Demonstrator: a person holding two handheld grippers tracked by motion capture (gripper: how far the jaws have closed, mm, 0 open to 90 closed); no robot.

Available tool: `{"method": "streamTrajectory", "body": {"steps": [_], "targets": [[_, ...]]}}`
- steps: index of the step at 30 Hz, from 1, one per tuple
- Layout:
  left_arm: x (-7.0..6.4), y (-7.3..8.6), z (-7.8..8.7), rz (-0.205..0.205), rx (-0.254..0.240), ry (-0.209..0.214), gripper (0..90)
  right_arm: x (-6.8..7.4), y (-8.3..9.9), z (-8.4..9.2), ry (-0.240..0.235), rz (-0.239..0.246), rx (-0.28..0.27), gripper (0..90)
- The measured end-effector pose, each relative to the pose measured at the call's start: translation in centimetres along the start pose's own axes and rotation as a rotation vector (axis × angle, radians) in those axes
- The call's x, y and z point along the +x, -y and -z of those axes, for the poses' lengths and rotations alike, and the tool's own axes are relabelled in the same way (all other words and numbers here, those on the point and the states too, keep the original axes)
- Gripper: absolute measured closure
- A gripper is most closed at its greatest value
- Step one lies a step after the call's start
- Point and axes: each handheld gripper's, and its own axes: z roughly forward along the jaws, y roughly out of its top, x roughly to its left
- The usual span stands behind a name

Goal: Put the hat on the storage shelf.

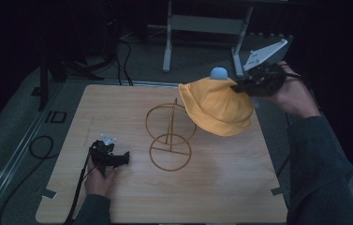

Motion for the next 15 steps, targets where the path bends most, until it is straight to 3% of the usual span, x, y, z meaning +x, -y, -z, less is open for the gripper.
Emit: {"method": "streamTrajectory", "body": {"steps": [15], "targets": [[0.0, 0.0, 0.0, 0.000, 0.000, 0.000, 0.4, 1.0, -2.4, -0.6, -0.026, 0.034, -0.030, 83.8]]}}
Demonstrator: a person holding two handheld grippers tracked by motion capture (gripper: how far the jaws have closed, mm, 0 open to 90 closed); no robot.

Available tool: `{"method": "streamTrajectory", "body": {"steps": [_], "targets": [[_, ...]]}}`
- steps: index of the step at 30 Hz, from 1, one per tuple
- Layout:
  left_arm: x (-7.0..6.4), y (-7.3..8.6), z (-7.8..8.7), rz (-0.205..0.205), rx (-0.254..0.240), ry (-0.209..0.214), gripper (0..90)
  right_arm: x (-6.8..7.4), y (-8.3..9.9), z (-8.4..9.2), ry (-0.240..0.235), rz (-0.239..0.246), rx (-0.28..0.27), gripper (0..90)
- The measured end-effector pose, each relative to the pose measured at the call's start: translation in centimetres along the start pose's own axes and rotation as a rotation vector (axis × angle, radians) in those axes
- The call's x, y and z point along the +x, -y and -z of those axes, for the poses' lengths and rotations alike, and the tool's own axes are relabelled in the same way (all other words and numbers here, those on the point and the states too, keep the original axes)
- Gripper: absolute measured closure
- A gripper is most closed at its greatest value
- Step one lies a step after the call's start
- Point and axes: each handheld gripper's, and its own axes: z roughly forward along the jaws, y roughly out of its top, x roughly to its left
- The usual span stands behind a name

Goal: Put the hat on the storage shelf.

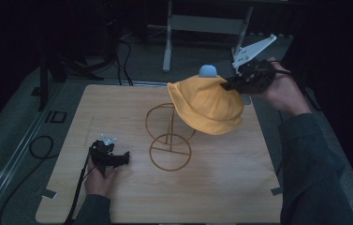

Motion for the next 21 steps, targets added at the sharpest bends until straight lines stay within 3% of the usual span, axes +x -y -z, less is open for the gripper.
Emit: {"method": "streamTrajectory", "body": {"steps": [21], "targets": [[0.0, 0.0, 0.0, 0.000, 0.000, -0.001, 0.4, 2.3, -4.7, -3.4, -0.075, 0.081, 0.004, 83.7]]}}
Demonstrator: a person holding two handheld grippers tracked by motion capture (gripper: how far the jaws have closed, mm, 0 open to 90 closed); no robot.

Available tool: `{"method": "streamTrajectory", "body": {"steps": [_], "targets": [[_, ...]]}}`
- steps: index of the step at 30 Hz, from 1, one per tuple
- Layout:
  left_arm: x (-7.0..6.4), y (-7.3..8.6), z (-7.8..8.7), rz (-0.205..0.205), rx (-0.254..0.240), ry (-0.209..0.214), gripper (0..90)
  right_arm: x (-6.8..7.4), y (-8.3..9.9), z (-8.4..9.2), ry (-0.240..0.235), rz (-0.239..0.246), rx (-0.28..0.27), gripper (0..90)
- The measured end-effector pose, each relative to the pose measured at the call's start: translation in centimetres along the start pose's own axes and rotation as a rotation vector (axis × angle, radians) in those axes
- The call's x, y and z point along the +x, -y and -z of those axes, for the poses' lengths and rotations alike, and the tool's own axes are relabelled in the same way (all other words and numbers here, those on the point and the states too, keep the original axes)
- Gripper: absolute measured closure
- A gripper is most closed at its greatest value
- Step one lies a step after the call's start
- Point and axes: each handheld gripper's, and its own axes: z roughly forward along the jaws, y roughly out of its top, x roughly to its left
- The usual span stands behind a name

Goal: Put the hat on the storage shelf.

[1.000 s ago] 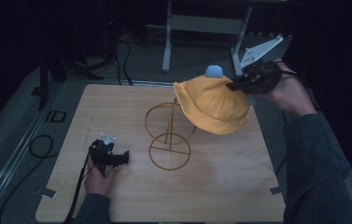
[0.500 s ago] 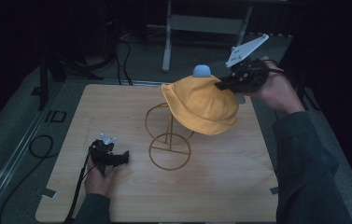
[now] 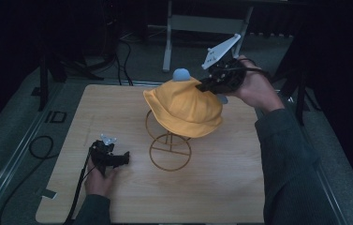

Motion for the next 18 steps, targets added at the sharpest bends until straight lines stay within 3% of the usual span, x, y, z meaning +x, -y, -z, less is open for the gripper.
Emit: {"method": "streamTrajectory", "body": {"steps": [18], "targets": [[0.0, 0.0, 0.0, 0.004, -0.002, 0.000, 0.4, 1.9, -4.1, -4.1, -0.079, 0.089, 0.101, 80.5]]}}
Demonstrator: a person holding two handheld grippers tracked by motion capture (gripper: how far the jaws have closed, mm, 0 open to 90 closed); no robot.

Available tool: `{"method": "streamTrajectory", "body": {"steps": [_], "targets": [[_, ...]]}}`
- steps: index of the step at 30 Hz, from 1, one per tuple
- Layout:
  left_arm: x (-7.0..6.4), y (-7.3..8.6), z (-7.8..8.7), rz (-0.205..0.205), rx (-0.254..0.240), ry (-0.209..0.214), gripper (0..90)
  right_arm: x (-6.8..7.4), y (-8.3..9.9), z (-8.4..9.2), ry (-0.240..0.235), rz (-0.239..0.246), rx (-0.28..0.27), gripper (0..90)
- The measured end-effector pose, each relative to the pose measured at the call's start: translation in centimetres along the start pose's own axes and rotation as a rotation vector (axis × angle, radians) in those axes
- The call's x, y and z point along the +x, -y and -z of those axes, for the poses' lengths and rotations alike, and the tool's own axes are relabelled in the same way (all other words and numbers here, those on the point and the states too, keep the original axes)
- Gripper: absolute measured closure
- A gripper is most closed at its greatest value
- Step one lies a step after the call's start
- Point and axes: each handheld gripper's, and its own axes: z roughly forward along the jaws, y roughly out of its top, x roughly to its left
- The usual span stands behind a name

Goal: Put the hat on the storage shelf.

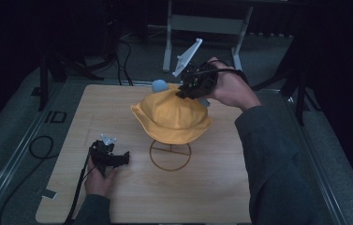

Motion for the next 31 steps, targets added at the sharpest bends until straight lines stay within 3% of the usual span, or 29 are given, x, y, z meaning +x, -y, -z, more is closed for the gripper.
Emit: {"method": "streamTrajectory", "body": {"steps": [4, 9, 18, 21, 24, 28, 31], "targets": [[0.0, 0.0, 0.0, -0.002, 0.002, 0.001, 0.4, 0.4, -0.8, -1.0, -0.030, 0.014, 0.005, 73.7], [0.0, 0.0, 0.0, 0.001, -0.001, 0.000, 0.4, 0.7, -1.4, -2.3, -0.033, 0.013, 0.009, 57.4], [0.0, 0.0, 0.0, 0.001, -0.001, 0.000, 0.4, 1.1, -1.0, -2.7, -0.078, 0.015, 0.078, 59.3], [0.0, 0.0, 0.0, 0.001, -0.001, 0.000, 0.4, 1.1, -1.0, -2.4, -0.069, 0.006, 0.056, 52.3], [0.0, 0.0, 0.0, 0.001, -0.001, 0.000, 0.4, 0.7, -1.0, -1.9, -0.064, -0.032, 0.035, 43.6], [0.0, 0.0, 0.0, 0.001, -0.001, 0.000, 0.4, 0.5, -0.6, -1.3, 0.000, -0.075, 0.033, 29.3], [0.0, 0.0, 0.0, 0.000, -0.001, 0.000, 0.4, 0.3, -0.2, -0.5, 0.020, -0.092, 0.025, 27.5]]}}
